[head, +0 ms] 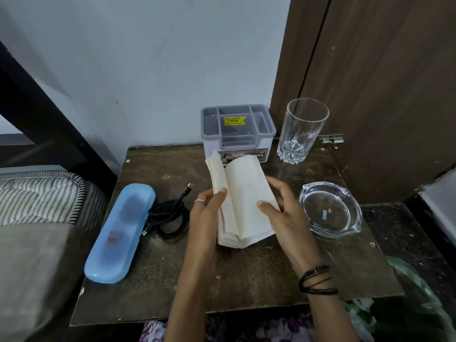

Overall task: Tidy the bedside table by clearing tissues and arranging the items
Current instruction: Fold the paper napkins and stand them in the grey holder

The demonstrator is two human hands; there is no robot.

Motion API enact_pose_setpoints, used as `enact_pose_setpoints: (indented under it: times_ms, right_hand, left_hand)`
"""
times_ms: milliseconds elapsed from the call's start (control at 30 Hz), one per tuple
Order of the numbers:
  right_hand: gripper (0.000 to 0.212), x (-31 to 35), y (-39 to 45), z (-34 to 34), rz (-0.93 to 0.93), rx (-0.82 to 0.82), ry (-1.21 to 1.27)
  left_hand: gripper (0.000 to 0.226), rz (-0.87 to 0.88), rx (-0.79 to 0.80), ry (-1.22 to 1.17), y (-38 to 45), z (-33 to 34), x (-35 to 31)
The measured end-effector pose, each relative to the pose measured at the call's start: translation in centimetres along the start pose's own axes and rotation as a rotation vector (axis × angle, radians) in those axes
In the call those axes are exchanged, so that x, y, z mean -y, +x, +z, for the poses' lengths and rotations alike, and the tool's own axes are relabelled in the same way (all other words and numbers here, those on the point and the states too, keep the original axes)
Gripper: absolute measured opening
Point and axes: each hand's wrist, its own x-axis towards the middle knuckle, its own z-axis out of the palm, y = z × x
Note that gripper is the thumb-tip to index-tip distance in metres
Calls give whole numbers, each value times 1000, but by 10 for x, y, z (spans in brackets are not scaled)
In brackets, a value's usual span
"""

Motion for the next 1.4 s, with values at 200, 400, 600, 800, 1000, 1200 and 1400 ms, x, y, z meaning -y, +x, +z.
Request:
enact_pose_setpoints:
  times_ms: [200, 400, 600, 800, 1000, 1200, 1400]
  right_hand:
    - [36, -5, 0, -8, -18, -87, -245]
    - [44, -3, 1, -3, -36, -124, -315]
    - [42, 5, -3, -5, 35, -111, -172]
    - [17, -2, 0, -4, -56, -164, -359]
    - [19, -2, 4, -14, -30, -220, -104]
    - [30, -4, 6, -25, 53, -155, 226]
    - [33, -5, 7, -23, 67, -52, 350]
  left_hand:
    - [21, -37, -9, -33, -1, 2, 2]
    - [14, -3, -11, -73, 2, 4, 4]
    - [25, 128, -44, 27, 0, 3, 1]
    - [68, 374, -137, 390, -1, -5, 4]
    - [45, 488, -365, 958, -9, -10, 4]
    - [53, 574, -461, 1133, -16, -3, 5]
    - [30, 680, -372, 932, -16, 10, 3]
